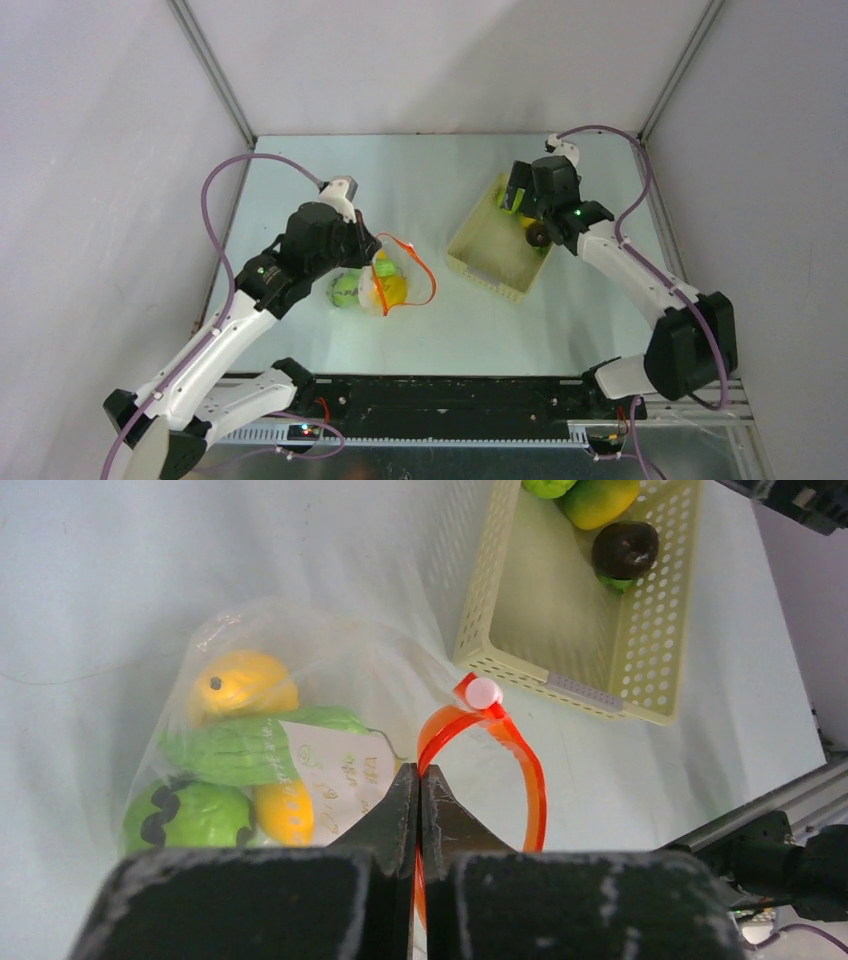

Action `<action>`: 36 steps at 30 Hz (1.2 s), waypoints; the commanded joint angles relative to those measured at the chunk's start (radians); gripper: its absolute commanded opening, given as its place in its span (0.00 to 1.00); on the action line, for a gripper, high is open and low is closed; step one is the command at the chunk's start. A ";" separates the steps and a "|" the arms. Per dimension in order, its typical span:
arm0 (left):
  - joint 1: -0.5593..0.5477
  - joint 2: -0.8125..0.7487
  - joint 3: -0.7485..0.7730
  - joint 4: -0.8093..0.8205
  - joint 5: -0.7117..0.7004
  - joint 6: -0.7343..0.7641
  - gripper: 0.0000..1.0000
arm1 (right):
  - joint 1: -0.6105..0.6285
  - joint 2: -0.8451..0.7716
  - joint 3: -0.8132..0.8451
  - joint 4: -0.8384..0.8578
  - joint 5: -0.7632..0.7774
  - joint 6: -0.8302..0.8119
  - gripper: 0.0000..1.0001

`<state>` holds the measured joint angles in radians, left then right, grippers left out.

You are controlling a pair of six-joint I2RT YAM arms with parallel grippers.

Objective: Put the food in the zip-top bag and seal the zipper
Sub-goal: Pick up the fake fruit from the bin.

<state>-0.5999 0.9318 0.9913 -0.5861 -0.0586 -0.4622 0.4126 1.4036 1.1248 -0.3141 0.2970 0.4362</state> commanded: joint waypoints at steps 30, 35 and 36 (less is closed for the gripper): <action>-0.004 0.042 0.022 -0.008 -0.032 0.023 0.00 | -0.055 0.678 0.470 -0.078 0.025 0.002 0.79; -0.004 0.045 0.023 -0.009 -0.035 0.023 0.00 | -0.043 0.703 0.480 -0.107 0.022 0.005 0.77; -0.004 0.046 0.023 -0.010 -0.035 0.023 0.00 | -0.042 0.704 0.478 -0.109 0.023 0.005 0.73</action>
<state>-0.6003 0.9836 0.9913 -0.6018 -0.0837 -0.4606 0.3614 2.0865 1.5696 -0.3817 0.3042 0.4328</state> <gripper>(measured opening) 0.005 0.774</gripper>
